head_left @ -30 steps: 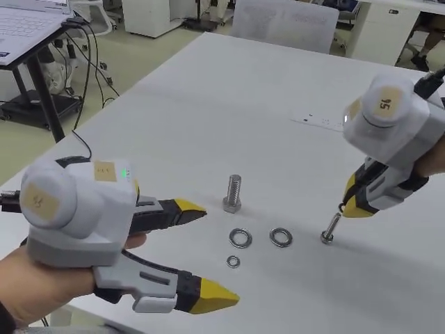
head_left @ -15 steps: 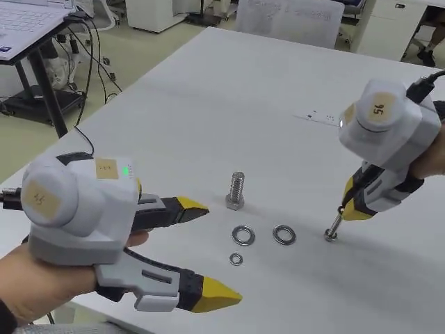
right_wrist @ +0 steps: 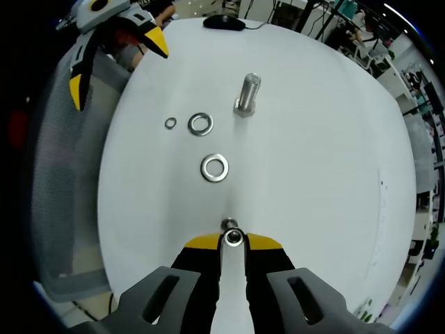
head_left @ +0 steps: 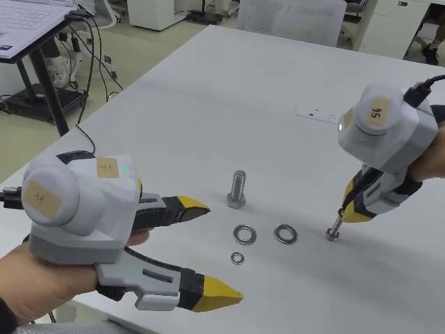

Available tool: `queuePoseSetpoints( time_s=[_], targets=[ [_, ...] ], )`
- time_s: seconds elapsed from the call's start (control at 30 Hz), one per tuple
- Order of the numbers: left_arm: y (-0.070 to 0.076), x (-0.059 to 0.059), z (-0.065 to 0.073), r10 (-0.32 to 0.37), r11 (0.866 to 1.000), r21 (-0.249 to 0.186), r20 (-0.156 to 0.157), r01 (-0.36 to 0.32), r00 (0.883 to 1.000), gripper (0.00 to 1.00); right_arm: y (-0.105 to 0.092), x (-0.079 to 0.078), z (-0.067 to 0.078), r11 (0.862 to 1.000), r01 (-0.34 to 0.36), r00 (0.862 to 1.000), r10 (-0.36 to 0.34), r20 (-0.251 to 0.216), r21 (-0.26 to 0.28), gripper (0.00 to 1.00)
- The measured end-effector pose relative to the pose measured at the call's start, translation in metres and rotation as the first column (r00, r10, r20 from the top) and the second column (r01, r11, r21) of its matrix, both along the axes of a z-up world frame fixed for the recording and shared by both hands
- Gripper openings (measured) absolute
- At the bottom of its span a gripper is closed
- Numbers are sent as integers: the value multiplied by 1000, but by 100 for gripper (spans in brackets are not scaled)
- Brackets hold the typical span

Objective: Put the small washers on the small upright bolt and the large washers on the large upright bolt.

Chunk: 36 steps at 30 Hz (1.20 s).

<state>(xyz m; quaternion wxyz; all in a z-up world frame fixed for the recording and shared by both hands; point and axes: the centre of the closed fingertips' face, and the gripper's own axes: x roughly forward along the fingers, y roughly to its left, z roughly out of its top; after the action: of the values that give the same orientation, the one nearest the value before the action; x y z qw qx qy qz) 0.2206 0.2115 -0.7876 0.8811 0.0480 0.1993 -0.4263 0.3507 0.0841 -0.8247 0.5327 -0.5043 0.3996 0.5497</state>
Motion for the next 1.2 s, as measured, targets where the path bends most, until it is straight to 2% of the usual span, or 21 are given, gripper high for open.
queuePoseSetpoints(
  time_s=[0.67,1.2],
  targets=[
    [1,0,-1,4,1000,6,-6,-4,1000,73,-2,0,-27,1000,0,1000,0,-26,-20,13],
    [2,0,-1,8,1000,5,-8,-8,1000,72,-2,1,-36,999,5,999,-6,-34,-33,13]
  ],
)
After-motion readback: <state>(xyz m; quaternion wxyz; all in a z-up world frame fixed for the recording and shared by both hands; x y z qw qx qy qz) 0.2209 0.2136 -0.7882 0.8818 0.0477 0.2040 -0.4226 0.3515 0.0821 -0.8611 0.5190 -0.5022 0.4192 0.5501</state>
